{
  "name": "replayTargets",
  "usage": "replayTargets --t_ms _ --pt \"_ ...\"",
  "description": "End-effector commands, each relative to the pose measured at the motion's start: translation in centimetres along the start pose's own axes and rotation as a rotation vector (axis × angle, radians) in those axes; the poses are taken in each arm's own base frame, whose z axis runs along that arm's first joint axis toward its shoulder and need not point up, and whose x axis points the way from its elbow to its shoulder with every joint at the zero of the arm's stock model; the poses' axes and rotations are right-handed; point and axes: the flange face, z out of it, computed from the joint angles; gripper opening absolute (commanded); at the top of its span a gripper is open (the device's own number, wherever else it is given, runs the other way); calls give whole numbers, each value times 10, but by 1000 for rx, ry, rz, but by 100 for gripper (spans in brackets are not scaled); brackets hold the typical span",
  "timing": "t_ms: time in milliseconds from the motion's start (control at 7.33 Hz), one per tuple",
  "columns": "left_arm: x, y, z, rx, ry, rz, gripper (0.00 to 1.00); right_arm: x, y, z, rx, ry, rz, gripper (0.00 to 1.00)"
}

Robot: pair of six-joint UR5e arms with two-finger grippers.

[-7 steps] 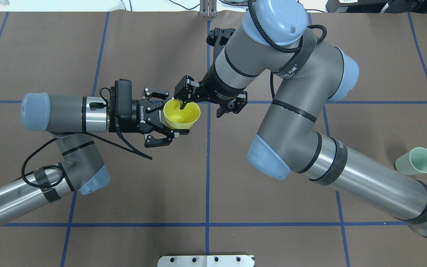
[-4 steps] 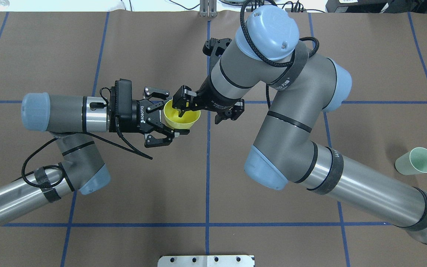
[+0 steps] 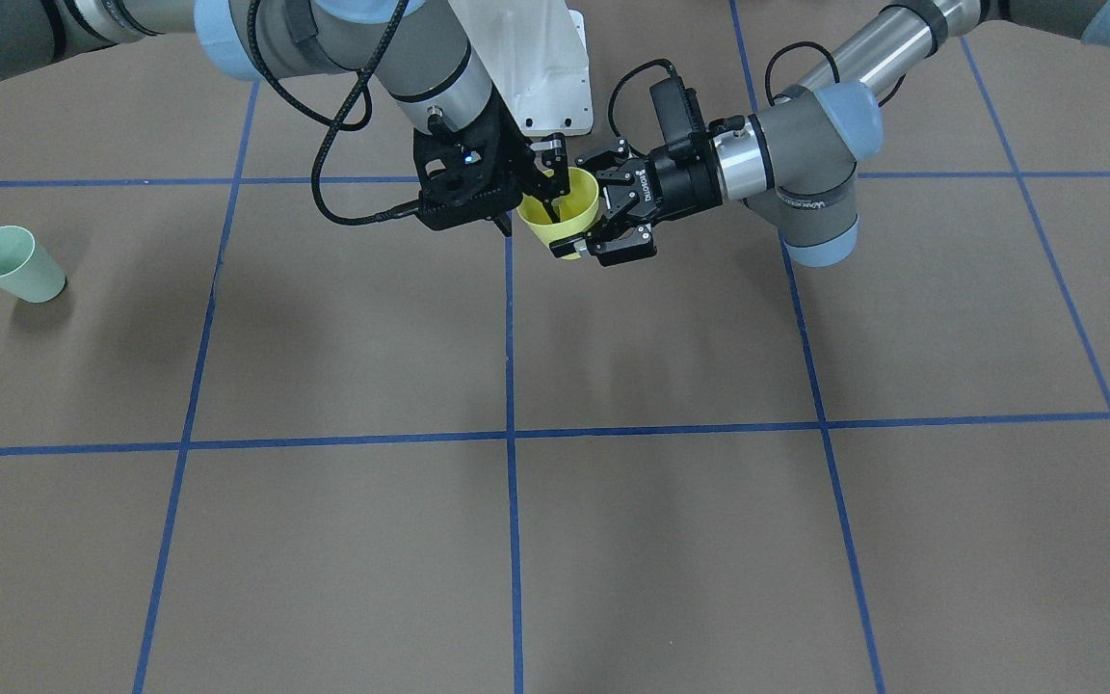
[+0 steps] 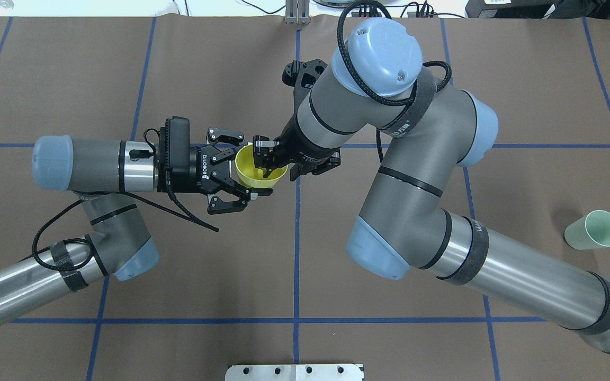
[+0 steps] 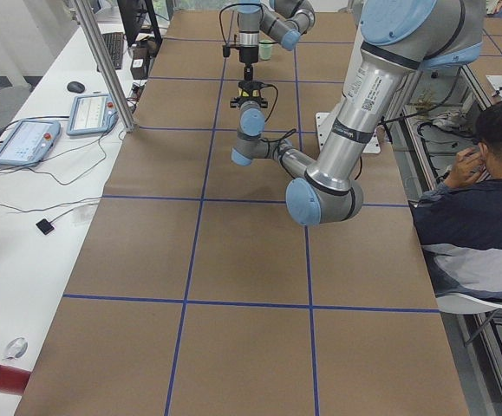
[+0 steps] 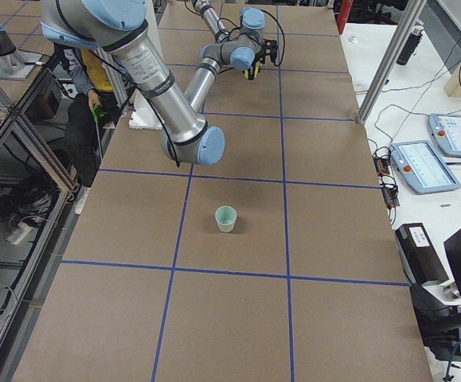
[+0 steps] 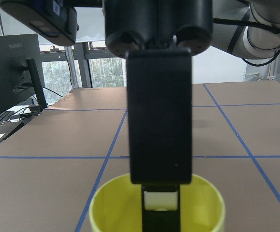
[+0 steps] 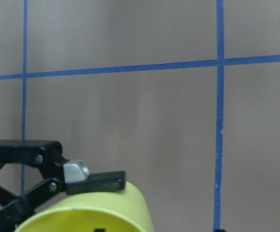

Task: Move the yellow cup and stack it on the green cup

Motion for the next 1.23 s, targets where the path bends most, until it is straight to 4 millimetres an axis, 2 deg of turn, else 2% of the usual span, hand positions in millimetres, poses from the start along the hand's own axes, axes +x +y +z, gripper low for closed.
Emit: replayTargets --t_ms 0,136,273,409,545,818,955,1091 --pt "8 1 3 11 15 -3 14 1 2 -3 2 -4 -6 0" --pt "8 1 3 12 15 -2 29 5 3 -3 3 -1 -4 0" --pt "8 1 3 12 17 -2 51 9 2 -2 18 7 3 0" --pt "8 0 3 14 16 -3 68 14 1 -3 20 11 7 0" --pt "8 0 3 14 14 -5 100 24 8 -8 19 7 5 0" --pt "6 5 1 6 3 -7 100 32 14 -15 21 2 2 0" --pt "5 5 1 7 -8 -8 100 40 10 -17 27 9 9 0" --pt "4 4 2 9 -15 -17 100 54 -4 -25 52 23 30 0"
